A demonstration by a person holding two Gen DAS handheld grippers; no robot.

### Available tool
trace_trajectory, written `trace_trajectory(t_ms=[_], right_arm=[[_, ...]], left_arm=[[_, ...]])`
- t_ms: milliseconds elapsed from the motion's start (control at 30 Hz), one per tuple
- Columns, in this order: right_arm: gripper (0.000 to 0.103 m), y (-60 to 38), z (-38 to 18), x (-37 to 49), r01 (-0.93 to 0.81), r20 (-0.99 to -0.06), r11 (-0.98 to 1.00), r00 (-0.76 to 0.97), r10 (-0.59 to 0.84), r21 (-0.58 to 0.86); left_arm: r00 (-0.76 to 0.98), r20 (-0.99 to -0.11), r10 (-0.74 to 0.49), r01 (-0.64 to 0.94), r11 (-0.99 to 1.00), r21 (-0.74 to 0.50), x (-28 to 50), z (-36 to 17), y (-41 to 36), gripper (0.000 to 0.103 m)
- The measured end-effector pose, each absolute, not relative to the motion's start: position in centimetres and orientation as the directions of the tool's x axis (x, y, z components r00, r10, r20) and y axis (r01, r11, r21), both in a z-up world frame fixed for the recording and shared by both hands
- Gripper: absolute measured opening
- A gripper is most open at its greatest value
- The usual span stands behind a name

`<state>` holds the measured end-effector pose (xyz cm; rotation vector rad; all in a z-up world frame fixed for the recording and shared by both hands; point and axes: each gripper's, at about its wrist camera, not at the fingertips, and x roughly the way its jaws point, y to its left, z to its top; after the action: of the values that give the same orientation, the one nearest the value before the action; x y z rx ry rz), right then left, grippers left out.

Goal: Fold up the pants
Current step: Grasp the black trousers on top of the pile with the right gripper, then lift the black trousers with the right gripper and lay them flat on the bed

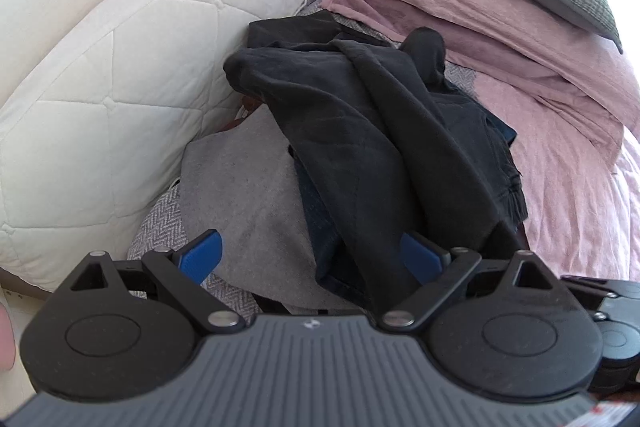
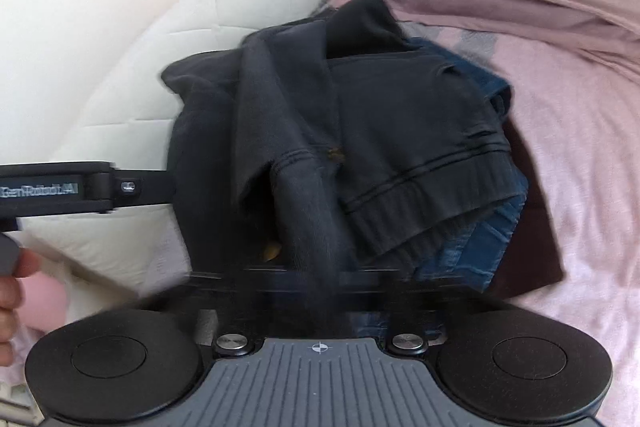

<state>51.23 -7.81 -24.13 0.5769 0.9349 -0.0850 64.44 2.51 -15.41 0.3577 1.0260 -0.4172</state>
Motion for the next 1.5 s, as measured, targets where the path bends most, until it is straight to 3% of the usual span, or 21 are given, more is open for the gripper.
trace_trajectory(t_ms=[67,167,233,367,600,800,867,933,1000,1100,1167,1233,1300,1500], right_arm=[[0.002,-8.4,-22.7,50.2,0.307,-0.738,0.855,0.664,0.122,0.417],[0.001,-8.6,-17.8,47.7,0.316,-0.616,0.919,0.78,-0.109,0.237],[0.001,-8.3,-14.4,46.0,0.357,-0.472,0.933,0.831,-0.292,0.051],[0.001,-9.3,-8.4,42.0,0.517,-0.139,0.843,0.833,-0.536,-0.148],[0.001,-13.3,2.8,30.1,0.742,0.273,0.654,0.666,-0.694,-0.147],[0.002,-15.6,9.2,15.2,0.846,0.454,0.525,0.505,-0.734,-0.093],[0.004,-16.5,10.3,10.4,0.846,0.428,0.518,0.519,-0.74,-0.13],[0.007,-18.1,10.2,6.3,0.807,0.269,0.553,0.591,-0.761,-0.207],[0.011,-19.7,8.1,3.7,0.744,-0.036,0.61,0.626,-0.779,-0.272],[0.018,-22.3,-0.5,-0.7,0.7,-0.543,0.649,0.436,-0.718,-0.296],[0.018,-22.8,-7.4,-5.2,0.735,-0.725,0.634,0.299,-0.62,-0.239],[0.018,-22.4,-12.7,-9.7,0.767,-0.822,0.601,0.181,-0.539,-0.225],[0.018,-21.8,-15.0,-14.2,0.781,-0.863,0.588,0.136,-0.486,-0.208],[0.018,-24.6,-12.8,-20.2,0.872,-0.892,0.489,0.232,-0.387,0.014]], left_arm=[[0.468,-0.866,-0.174,0.485,0.87,0.088,64.5,-15.0,2.6,0.094],[0.498,-0.845,-0.194,0.482,0.872,0.084,64.0,-13.9,2.5,0.094],[0.523,-0.825,-0.214,0.49,0.868,0.085,63.3,-13.0,2.0,0.094],[0.55,-0.789,-0.273,0.525,0.848,0.072,60.9,-10.9,0.6,0.094],[0.544,-0.717,-0.435,0.65,0.759,0.033,53.6,-6.6,-3.1,0.094],[0.449,-0.678,-0.582,0.793,0.609,0.003,44.5,-4.0,-8.1,0.094],[0.402,-0.676,-0.617,0.836,0.548,-0.004,40.9,-3.8,-10.5,0.094],[0.353,-0.688,-0.635,0.872,0.489,-0.004,36.9,-4.1,-12.5,0.094],[0.298,-0.711,-0.637,0.902,0.431,-0.008,32.9,-5.0,-14.6,0.094],[0.224,-0.771,-0.596,0.931,0.365,-0.012,26.6,-7.8,-17.7,0.094],[0.19,-0.812,-0.552,0.942,0.337,-0.009,22.6,-9.4,-19.3,0.094],[0.162,-0.849,-0.504,0.95,0.314,-0.005,18.7,-11.0,-20.2,0.094],[0.137,-0.878,-0.459,0.957,0.292,-0.003,15.5,-12.4,-20.8,0.094],[0.136,-0.912,-0.387,0.963,0.269,0.03,8.1,-14.3,-21.7,0.094]])
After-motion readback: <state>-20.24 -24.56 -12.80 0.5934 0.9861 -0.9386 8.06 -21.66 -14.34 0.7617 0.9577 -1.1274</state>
